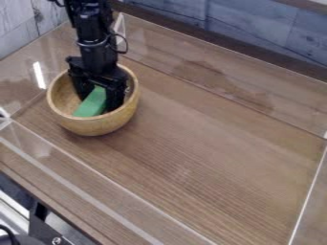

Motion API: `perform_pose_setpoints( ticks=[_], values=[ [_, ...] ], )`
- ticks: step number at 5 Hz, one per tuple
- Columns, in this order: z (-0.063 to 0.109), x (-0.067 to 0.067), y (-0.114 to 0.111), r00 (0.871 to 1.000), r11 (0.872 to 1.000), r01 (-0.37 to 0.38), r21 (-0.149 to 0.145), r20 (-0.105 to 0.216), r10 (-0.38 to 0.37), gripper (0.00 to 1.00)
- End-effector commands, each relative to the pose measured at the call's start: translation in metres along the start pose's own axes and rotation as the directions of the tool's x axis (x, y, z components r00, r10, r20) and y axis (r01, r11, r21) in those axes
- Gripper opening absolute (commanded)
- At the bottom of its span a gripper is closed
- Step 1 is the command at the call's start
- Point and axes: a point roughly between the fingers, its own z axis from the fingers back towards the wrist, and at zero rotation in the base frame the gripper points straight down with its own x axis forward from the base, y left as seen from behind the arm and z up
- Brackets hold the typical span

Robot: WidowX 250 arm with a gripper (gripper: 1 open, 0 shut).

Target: Move green stick from inside the wooden bowl to the table next to it

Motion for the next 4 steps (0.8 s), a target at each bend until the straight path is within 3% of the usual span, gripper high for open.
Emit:
perform_pose_setpoints(
  ticks=[1, 3, 4],
  values=[
    [0.022, 0.009, 0.006, 0.999, 1.000, 0.025, -0.016, 0.045, -0.024, 1.00],
    [0.029, 0.010, -0.004, 0.999, 0.998, -0.011, -0.054, 0.048, 0.014, 1.00],
    [0.028, 0.017, 0.012, 0.994, 0.994, -0.092, -0.063, 0.049, 0.095, 1.00]
  ],
)
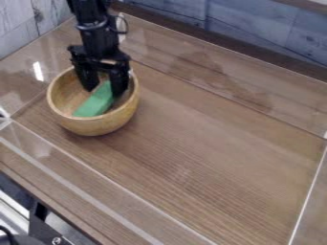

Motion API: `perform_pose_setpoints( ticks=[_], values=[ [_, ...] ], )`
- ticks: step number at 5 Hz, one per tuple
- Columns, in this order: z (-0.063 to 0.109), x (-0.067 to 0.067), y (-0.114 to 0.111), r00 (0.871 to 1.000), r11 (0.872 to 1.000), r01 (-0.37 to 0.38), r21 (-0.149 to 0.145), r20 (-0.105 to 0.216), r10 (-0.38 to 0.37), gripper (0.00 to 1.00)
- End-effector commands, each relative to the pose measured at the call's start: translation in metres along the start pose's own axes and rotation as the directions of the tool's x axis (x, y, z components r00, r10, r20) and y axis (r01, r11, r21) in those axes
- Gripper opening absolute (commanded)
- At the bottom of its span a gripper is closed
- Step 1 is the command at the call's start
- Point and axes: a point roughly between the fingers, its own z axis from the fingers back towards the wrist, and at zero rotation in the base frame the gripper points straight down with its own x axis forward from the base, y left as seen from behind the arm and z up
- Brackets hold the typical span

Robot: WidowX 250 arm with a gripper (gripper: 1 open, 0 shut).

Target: Move green stick from inside the wooden bowl to the table next to it

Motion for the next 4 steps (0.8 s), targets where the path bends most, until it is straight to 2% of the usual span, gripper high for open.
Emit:
perform_pose_setpoints(
  ticks=[1, 2, 4],
  values=[
    [0.011, 0.016, 0.020, 0.995, 0.996, -0.085, 0.020, 0.062, 0.084, 1.00],
    [0.002, 0.021, 0.021, 0.998, 0.999, -0.040, 0.022, 0.056, 0.038, 0.00],
    [-0.008, 0.031, 0.037, 0.999, 1.000, -0.023, 0.009, 0.049, 0.023, 0.00]
  ],
)
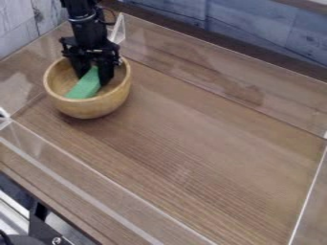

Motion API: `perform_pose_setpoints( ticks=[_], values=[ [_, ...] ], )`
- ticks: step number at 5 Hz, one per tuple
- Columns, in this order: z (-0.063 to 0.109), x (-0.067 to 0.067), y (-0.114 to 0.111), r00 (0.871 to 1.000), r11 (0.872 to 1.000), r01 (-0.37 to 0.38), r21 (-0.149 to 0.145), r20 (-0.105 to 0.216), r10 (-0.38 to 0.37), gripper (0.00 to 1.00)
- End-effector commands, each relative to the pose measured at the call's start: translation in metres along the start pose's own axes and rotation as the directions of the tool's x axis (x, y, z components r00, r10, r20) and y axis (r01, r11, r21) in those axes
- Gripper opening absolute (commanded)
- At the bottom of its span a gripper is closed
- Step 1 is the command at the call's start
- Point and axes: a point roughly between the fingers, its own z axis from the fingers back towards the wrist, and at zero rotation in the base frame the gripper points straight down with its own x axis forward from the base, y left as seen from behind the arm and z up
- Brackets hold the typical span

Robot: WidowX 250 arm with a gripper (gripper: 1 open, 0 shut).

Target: Move green stick from inside the wooden bowl to the table next to it

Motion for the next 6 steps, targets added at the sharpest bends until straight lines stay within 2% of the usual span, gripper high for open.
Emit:
perform_pose_setpoints(
  ticks=[1, 2, 4, 6],
  values=[
    [-0.002, 0.000, -0.002, 1.000, 1.000, -0.026, -0.005, 0.003, 0.026, 0.00],
    [-0.005, 0.000, -0.011, 0.999, 0.998, -0.055, -0.011, 0.000, 0.055, 0.00],
    [0.010, -0.017, -0.010, 0.992, 0.992, -0.127, -0.027, -0.004, 0.127, 0.00],
    [0.009, -0.018, -0.009, 0.989, 0.988, -0.148, -0.046, -0.010, 0.148, 0.00]
  ],
)
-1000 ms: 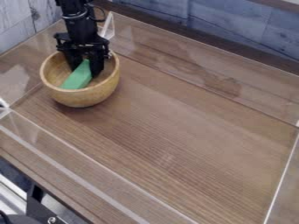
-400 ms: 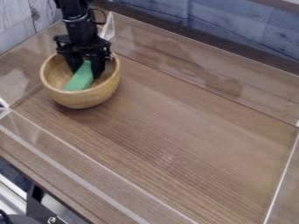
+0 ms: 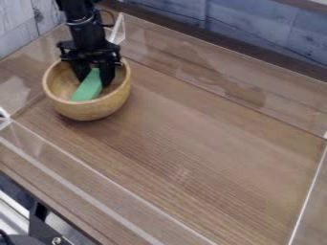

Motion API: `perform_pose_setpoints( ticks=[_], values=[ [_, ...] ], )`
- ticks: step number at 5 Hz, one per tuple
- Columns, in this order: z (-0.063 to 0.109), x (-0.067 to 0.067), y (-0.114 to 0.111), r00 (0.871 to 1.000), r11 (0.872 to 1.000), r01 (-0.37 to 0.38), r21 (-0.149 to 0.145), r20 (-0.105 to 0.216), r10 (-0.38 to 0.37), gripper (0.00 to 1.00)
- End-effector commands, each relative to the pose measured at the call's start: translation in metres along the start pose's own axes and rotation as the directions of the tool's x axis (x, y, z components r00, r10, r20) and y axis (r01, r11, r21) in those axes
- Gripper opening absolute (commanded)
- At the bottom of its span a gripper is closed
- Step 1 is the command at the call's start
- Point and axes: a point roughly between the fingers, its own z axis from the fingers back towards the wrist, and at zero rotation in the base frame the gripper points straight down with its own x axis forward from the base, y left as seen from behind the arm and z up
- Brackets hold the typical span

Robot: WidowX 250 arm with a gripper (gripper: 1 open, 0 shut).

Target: Move green stick from inside the wooden bowl to the table next to it

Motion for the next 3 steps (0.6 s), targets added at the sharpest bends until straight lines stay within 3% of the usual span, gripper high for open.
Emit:
perform_pose_setpoints(
  ticks=[1, 3],
  values=[
    [0.008, -0.004, -0.001, 0.999, 0.999, -0.045, -0.010, 0.018, 0.045, 0.00],
    [0.006, -0.017, -0.003, 0.995, 0.995, -0.094, -0.029, 0.017, 0.094, 0.00]
  ],
)
